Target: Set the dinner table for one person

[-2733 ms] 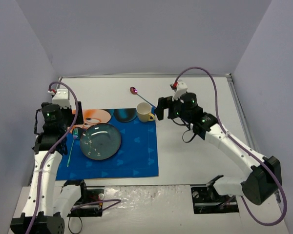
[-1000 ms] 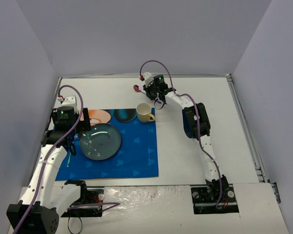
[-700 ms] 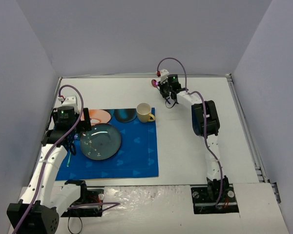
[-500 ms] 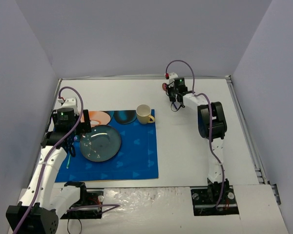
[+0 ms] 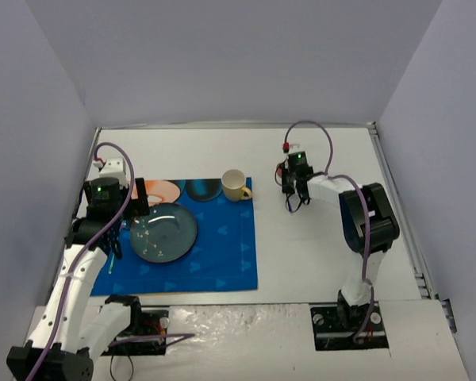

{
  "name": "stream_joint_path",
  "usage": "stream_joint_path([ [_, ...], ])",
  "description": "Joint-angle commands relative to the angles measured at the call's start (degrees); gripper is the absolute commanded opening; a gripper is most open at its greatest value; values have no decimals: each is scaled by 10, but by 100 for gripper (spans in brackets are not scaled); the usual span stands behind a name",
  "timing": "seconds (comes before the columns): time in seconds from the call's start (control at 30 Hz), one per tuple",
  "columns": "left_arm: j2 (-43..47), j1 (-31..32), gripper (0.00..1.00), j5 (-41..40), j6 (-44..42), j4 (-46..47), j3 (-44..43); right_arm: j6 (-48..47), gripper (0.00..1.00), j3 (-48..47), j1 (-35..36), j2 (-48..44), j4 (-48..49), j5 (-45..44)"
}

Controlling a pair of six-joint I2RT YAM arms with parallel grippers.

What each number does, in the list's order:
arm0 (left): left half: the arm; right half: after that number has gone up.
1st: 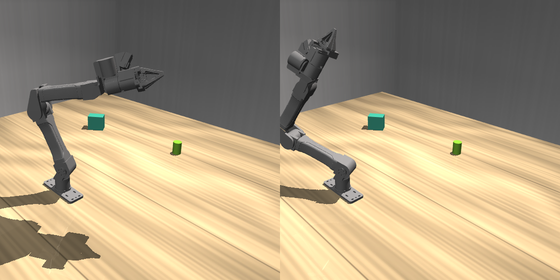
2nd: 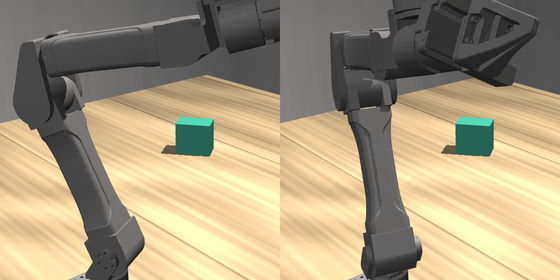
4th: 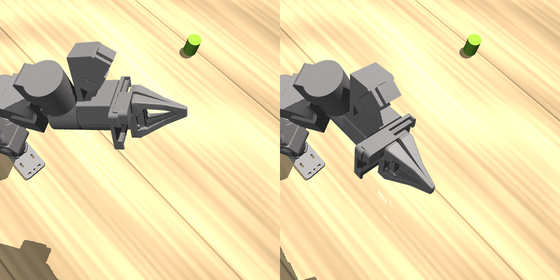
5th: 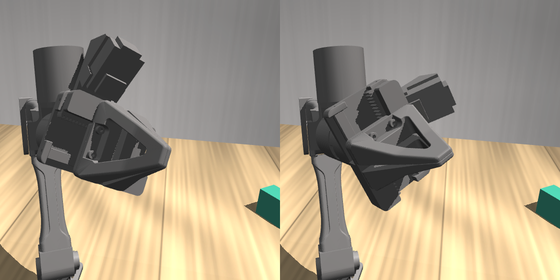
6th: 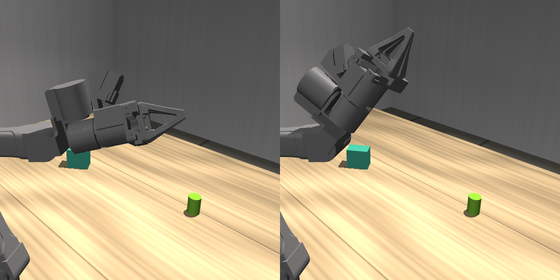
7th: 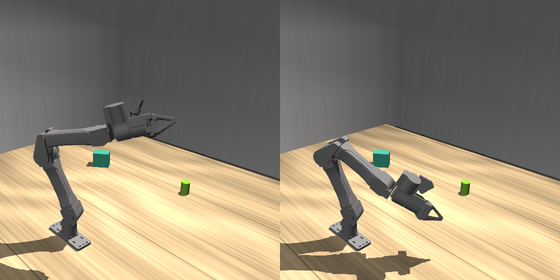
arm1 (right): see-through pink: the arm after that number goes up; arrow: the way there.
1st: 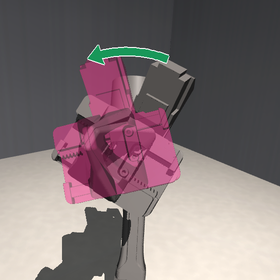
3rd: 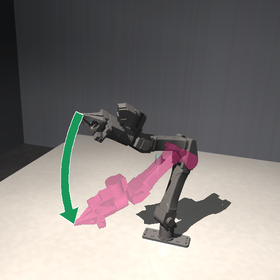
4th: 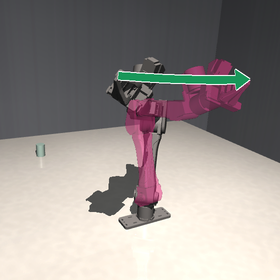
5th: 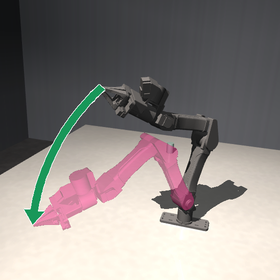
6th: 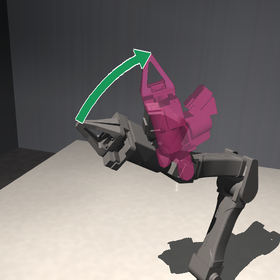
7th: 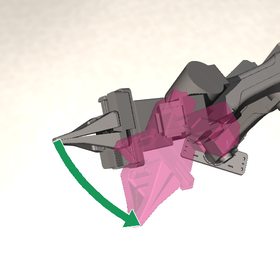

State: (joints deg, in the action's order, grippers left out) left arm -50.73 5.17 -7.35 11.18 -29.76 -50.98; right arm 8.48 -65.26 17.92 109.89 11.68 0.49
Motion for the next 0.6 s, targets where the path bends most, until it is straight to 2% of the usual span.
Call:
stream_joint_path([
  [0.0, 12, 5, 97, -8, 4, 19, -12, 53, 0, 84, 41, -122, 11, -67],
  [0.13, 16, 6, 97, -11, 4, 19, -12, 79, 0, 143, 100, -201, 11, -105],
  [0.3, 22, 8, 97, -13, 4, 17, -12, 155, 0, 205, 148, -295, 2, -144],
  [0.57, 32, 10, 97, -19, 6, 17, -13, 211, 0, 210, 259, -390, -61, -202],
])
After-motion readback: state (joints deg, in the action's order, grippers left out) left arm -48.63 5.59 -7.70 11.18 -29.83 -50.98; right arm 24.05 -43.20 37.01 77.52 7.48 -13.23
